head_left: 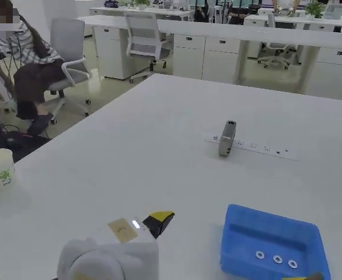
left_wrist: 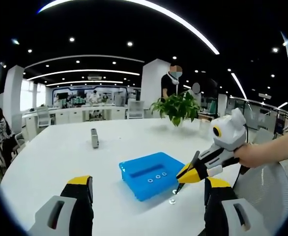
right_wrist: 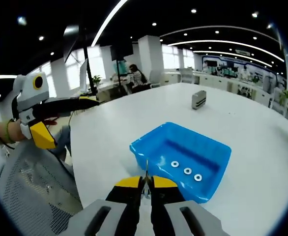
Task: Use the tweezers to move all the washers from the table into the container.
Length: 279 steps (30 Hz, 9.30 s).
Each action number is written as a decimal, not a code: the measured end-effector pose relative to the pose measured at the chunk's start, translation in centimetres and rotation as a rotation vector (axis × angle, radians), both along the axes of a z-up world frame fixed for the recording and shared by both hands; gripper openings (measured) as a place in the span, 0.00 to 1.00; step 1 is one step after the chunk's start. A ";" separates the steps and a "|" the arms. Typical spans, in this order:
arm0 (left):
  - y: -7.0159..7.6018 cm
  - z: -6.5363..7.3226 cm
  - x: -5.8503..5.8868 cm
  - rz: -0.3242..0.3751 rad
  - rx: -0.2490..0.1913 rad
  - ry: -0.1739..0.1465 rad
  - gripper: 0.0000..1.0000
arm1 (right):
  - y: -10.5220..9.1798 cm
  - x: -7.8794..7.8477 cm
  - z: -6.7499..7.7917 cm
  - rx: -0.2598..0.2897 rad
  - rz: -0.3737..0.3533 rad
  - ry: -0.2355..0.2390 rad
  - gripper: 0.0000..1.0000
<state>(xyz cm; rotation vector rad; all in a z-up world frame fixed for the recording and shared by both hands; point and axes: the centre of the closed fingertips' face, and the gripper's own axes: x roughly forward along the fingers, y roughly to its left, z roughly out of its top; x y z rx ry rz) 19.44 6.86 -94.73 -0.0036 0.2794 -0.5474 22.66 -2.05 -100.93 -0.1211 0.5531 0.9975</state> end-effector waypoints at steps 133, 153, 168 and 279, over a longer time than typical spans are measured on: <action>-0.1 -0.4 -0.5 -0.040 0.062 -0.007 0.88 | 2.2 -0.9 -2.0 -0.100 0.148 0.169 0.03; -0.1 -0.2 -0.5 -0.041 0.058 -0.016 0.87 | 2.5 -1.6 -3.0 -0.165 0.210 0.119 0.04; 0.1 -0.1 -0.4 -0.033 0.055 -0.018 0.87 | 3.0 -1.5 -3.0 -0.133 0.156 0.027 0.02; -4.2 1.1 -2.4 -0.454 -0.128 0.184 0.24 | 3.5 -4.6 1.0 -0.105 0.520 0.021 0.04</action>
